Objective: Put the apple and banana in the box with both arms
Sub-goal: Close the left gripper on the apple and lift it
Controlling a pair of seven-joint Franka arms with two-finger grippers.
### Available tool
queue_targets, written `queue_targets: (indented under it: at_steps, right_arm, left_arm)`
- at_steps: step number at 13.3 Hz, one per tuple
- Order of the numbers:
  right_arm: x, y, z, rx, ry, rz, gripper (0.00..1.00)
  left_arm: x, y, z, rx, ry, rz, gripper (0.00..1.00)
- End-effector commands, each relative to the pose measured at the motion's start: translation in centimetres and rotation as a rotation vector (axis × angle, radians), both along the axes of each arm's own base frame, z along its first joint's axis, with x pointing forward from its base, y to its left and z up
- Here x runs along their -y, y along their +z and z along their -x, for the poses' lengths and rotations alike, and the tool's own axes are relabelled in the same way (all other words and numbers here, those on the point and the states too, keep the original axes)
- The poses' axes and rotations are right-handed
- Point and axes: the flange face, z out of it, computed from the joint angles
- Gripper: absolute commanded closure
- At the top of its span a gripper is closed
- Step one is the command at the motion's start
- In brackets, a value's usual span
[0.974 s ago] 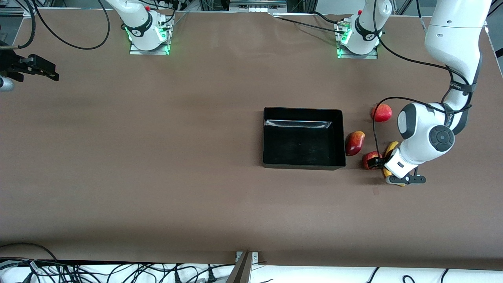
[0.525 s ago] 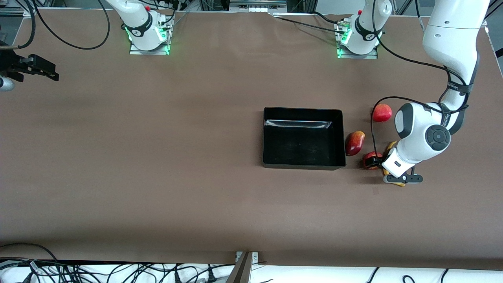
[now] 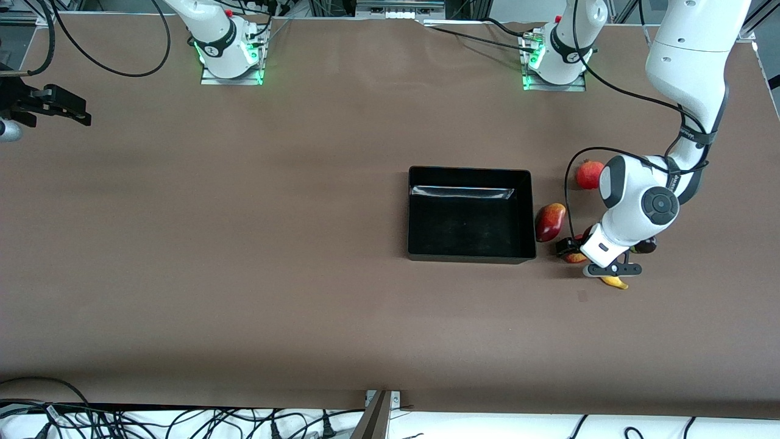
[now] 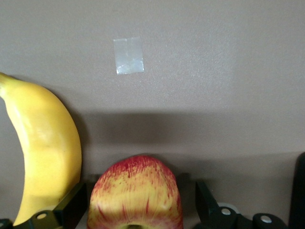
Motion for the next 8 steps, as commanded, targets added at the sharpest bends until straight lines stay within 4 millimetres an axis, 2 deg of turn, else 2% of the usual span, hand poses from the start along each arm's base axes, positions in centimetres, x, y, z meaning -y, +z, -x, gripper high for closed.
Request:
queue_targets:
  at_steps: [1, 2, 4, 8]
  right_arm:
    - [0.08, 0.56, -0.03, -0.006, -0.010, 0.009, 0.00]
    - [0.05, 0.48, -0.09, -0.006, -0.012, 0.006, 0.00]
    - [0.04, 0.58, -0.07, -0.003, -0.011, 0.007, 0.00]
    - [0.04, 0.56, -0.05, -0.004, -0.012, 0.006, 0.00]
  left_arm:
    - [-0.02, 0.20, 0.26, 0.012, 0.005, -0.010, 0.00]
    - [-0.02, 0.20, 0.26, 0.012, 0.005, -0.010, 0.00]
    - [-0.02, 0.20, 0.26, 0.012, 0.006, -0.010, 0.16]
    - [-0.10, -0.70, 0.13, 0.026, 0.013, -0.008, 0.22]
